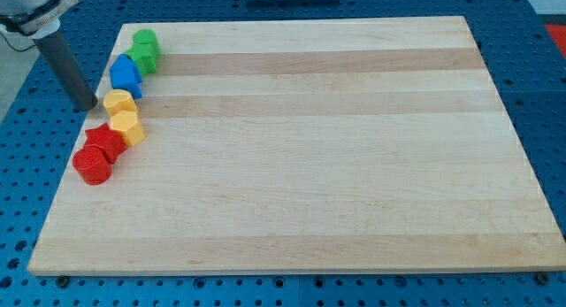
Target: Put the yellow hexagon at the top of the red star
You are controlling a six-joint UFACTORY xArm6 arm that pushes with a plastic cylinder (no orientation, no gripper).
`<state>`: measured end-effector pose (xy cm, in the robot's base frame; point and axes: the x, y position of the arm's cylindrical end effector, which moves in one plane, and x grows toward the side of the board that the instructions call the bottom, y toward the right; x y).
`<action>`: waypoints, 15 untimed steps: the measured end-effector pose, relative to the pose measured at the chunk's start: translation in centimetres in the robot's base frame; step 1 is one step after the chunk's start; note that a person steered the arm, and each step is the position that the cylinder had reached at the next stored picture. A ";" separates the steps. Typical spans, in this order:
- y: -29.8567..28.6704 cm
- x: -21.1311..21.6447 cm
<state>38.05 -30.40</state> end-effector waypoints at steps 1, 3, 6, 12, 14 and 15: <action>-0.1 0.1; -0.1 2.2; 2.2 1.3; -0.1 9.9; 4.2 22.5; 9.8 23.2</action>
<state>61.21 -20.56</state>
